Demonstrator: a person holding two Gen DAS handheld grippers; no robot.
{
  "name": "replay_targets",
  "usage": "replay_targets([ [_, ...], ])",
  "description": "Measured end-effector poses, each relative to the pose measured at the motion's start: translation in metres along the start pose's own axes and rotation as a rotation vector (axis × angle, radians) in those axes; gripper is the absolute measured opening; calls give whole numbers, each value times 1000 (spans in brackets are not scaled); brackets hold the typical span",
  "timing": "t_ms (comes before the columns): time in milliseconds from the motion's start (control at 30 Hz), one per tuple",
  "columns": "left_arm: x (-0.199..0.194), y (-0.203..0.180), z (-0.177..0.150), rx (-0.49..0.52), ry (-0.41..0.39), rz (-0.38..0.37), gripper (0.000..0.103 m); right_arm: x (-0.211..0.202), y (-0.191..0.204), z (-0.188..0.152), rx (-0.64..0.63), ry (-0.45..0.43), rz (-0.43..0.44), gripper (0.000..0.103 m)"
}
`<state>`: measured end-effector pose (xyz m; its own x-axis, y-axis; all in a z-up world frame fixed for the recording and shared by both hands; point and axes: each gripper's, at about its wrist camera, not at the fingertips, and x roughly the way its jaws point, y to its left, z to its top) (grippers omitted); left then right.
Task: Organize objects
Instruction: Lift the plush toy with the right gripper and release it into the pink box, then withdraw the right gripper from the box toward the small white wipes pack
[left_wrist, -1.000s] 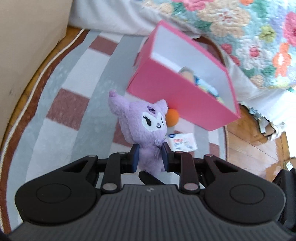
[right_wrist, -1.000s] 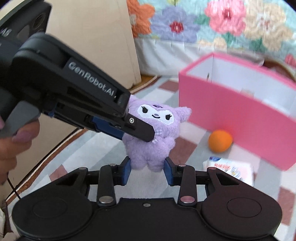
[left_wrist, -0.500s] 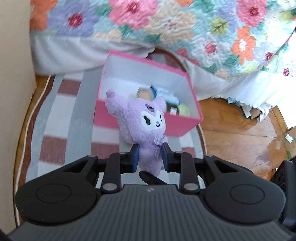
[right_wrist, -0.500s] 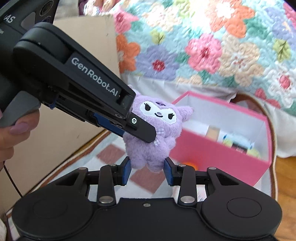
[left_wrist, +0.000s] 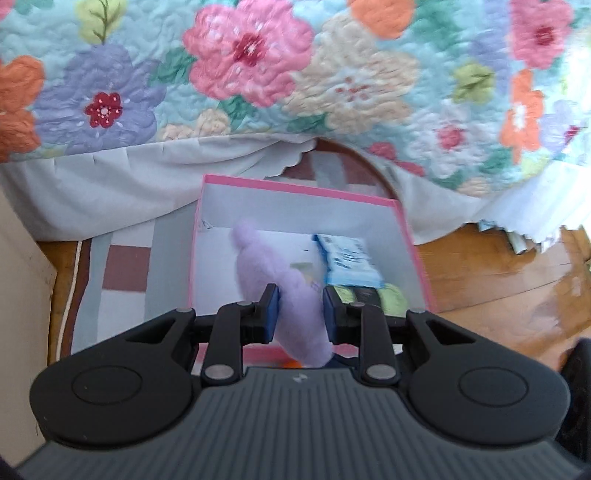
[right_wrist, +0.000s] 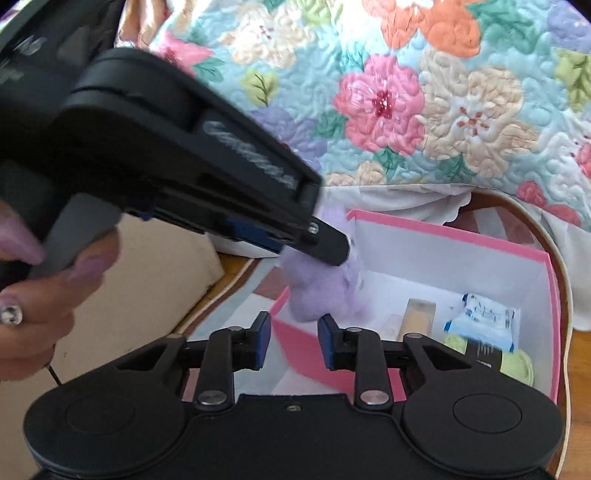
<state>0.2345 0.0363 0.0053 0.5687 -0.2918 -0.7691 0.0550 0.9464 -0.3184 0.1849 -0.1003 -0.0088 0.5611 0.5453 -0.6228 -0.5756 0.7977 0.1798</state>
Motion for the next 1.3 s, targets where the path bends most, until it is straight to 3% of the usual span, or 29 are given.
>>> replay_targets([
  [267, 61, 33, 5, -77, 73, -13, 24, 61, -26, -3, 62, 81, -15, 26],
  [467, 59, 35, 10, -54, -6, -60, 24, 70, -32, 5, 2, 47, -72, 26],
  [567, 72, 36, 13, -66, 40, -2, 24, 83, -46, 10, 22, 77, -44, 26],
  [700, 92, 24, 1, 66, 97, 131, 23, 98, -60, 3, 75, 164, 26, 28],
  [867, 100, 18, -12, 148, 122, 219, 23, 80, -62, -6, 128, 152, 73, 32],
  [967, 103, 21, -14, 131, 125, 248, 23, 64, -67, -6, 148, 133, 88, 37],
  [1133, 101, 18, -17, 111, 111, 252, 24, 44, -76, -10, 169, 126, 77, 39],
  [1300, 79, 12, -20, 94, 84, 227, 24, 18, -79, -11, 177, 117, 66, 49],
])
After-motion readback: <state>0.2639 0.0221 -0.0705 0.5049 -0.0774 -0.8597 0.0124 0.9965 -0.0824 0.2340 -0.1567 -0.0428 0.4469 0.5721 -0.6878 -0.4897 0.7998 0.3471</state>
